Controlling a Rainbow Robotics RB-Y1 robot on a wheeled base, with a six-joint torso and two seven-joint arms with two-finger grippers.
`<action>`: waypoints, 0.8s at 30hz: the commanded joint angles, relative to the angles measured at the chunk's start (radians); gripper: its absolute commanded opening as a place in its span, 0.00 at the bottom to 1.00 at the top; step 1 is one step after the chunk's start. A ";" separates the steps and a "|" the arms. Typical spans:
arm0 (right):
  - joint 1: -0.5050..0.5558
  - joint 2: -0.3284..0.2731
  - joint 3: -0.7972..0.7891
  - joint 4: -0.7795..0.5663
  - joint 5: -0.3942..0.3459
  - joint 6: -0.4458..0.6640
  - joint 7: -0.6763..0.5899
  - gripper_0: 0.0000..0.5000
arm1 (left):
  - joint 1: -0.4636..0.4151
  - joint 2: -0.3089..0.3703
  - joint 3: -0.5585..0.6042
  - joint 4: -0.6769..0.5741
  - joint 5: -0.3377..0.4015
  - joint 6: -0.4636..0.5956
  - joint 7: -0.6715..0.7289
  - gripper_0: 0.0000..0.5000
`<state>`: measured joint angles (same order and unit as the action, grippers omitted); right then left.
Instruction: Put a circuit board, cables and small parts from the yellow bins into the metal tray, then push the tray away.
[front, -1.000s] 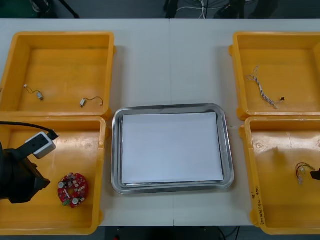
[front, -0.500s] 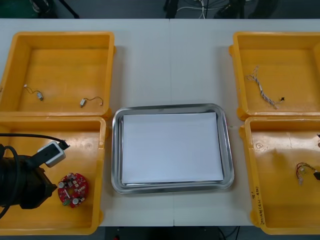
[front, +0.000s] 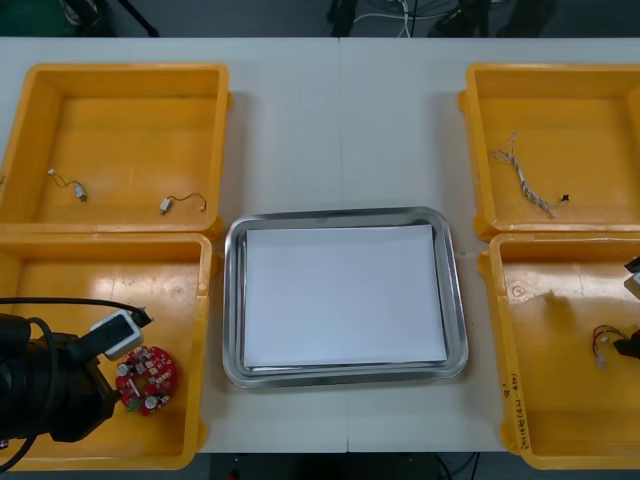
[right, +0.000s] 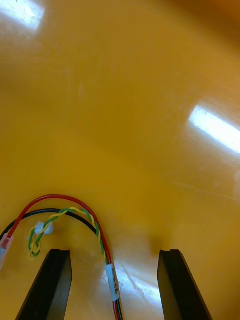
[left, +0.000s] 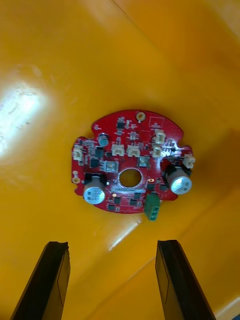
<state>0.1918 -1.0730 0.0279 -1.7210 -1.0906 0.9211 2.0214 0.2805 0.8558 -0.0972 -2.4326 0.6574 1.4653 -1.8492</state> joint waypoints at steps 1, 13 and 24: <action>-0.018 -0.053 0.009 0.000 -0.012 -0.010 0.040 1.00 | 0.043 0.035 -0.026 -0.023 -0.016 -0.023 -0.045 1.00; -0.018 -0.064 0.009 0.049 -0.029 -0.015 0.060 1.00 | 0.051 0.037 -0.072 0.038 -0.044 -0.092 -0.036 1.00; -0.018 -0.044 0.012 0.061 -0.046 -0.015 0.059 1.00 | 0.026 0.040 -0.121 0.110 -0.050 -0.158 -0.041 1.00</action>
<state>0.1873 -1.0888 0.0302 -1.6651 -1.1253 0.9165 2.0483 0.3067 0.8564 -0.1928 -2.3154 0.6192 1.3196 -1.8492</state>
